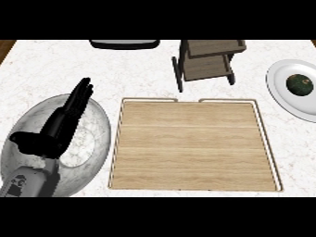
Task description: Pick the croissant from the tray and place it in the tiered basket
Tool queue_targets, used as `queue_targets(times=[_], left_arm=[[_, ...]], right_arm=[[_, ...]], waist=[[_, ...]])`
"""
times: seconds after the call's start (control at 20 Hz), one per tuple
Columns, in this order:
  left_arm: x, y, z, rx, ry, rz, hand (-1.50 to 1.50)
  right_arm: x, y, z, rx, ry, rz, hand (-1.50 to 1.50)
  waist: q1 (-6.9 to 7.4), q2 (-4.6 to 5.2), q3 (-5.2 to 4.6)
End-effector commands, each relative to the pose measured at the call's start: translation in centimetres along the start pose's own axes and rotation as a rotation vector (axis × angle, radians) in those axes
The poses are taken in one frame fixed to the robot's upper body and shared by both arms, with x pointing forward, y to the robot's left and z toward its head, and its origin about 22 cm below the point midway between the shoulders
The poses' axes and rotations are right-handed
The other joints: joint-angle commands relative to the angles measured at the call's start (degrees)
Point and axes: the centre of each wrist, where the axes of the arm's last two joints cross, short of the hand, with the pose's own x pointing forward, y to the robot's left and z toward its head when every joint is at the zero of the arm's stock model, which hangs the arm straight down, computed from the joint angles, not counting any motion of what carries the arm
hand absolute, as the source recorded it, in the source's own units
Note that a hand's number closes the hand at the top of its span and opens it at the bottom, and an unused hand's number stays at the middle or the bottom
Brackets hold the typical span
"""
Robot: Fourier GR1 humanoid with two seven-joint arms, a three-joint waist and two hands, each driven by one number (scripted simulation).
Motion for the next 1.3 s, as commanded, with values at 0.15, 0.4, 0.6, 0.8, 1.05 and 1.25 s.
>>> queue_targets(times=[0.15, 0.4, 0.6, 0.8, 1.05, 1.25], left_arm=[[-3.6, -1.6, 0.9, -0.02, 0.133, -0.001, 0.0], [-3.9, -2.0, 1.4, -0.048, 0.123, 0.003, 0.0], [-2.9, -2.0, 0.7, -0.064, 0.112, -0.001, 0.0], [-3.0, -2.1, 0.0, -0.065, 0.12, 0.002, 0.0], [-2.2, -1.7, -0.3, -0.075, 0.094, -0.011, 0.0], [-2.8, -2.2, 0.4, -0.074, 0.128, -0.011, 0.0]], right_arm=[[2.9, -1.1, -2.0, 0.083, 0.3, 0.073, 1.5], [3.3, 0.3, -2.7, 0.104, 0.326, 0.061, 1.5], [2.0, 3.0, -3.9, 0.104, 0.347, 0.054, 1.5], [2.4, 4.5, -2.8, 0.143, 0.342, 0.005, 1.5], [2.9, 3.5, -3.4, 0.175, 0.386, -0.13, 1.5], [1.5, 2.7, -5.7, 0.261, 0.563, -0.289, 1.5]], waist=[[1.39, 1.69, -0.36], [2.7, 1.89, -0.31], [3.24, 2.13, -0.22], [3.36, 2.4, -0.25], [4.54, 2.65, -0.25], [4.45, 2.55, -0.18]])
